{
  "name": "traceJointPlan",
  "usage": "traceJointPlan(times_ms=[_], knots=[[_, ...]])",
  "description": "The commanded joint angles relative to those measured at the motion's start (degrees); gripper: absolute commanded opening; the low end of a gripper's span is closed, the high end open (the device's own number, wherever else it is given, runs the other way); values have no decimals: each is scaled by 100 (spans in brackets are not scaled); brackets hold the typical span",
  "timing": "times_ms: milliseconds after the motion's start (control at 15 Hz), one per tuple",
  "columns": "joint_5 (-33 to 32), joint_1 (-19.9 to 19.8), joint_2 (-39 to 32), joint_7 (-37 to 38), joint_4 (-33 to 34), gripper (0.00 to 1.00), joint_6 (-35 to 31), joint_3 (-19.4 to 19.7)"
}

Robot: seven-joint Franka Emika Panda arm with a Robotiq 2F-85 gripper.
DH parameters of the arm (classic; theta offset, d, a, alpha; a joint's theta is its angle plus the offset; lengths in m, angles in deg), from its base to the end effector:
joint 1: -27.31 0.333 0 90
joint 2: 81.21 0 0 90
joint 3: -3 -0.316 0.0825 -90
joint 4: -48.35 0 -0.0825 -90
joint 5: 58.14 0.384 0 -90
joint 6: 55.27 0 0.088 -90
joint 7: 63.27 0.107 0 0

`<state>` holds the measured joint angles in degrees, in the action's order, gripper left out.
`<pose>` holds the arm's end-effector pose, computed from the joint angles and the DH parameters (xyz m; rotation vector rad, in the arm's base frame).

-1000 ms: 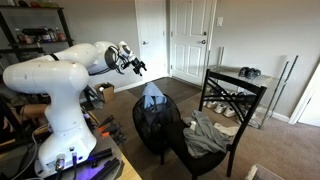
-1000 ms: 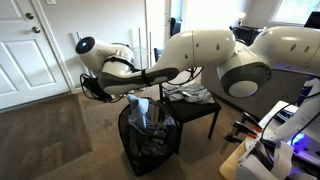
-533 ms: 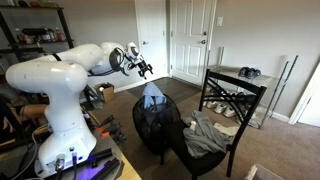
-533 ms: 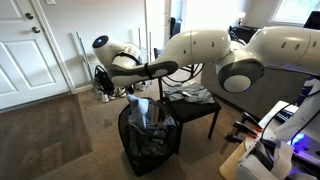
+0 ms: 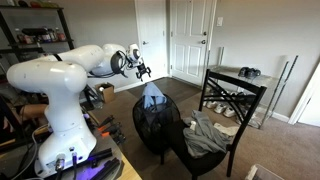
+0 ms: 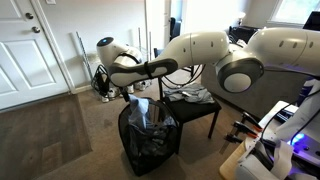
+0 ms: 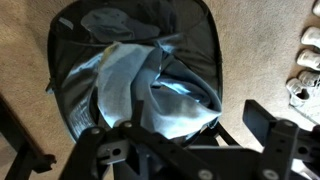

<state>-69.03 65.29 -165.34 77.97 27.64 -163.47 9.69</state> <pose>0.6644 0.4640 0.1676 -1.9509 2.3511 -0.4603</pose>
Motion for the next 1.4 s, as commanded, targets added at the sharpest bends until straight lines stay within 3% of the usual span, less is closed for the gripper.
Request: traceJointPlan(times_ms=[0, 333, 400, 667, 1133, 1333], knots=[[280, -22, -5, 223, -301, 100, -124, -251], [273, -75, -88, 1109, -465, 100, 336, -202], [1324, -23, -102, 772, -367, 100, 502, 794], [2770, 124, 10, 804, -803, 100, 810, 2104], [3434, 479, 101, 803, -1290, 100, 771, 2617], [3769, 851, 213, 803, -1583, 100, 588, 3146]])
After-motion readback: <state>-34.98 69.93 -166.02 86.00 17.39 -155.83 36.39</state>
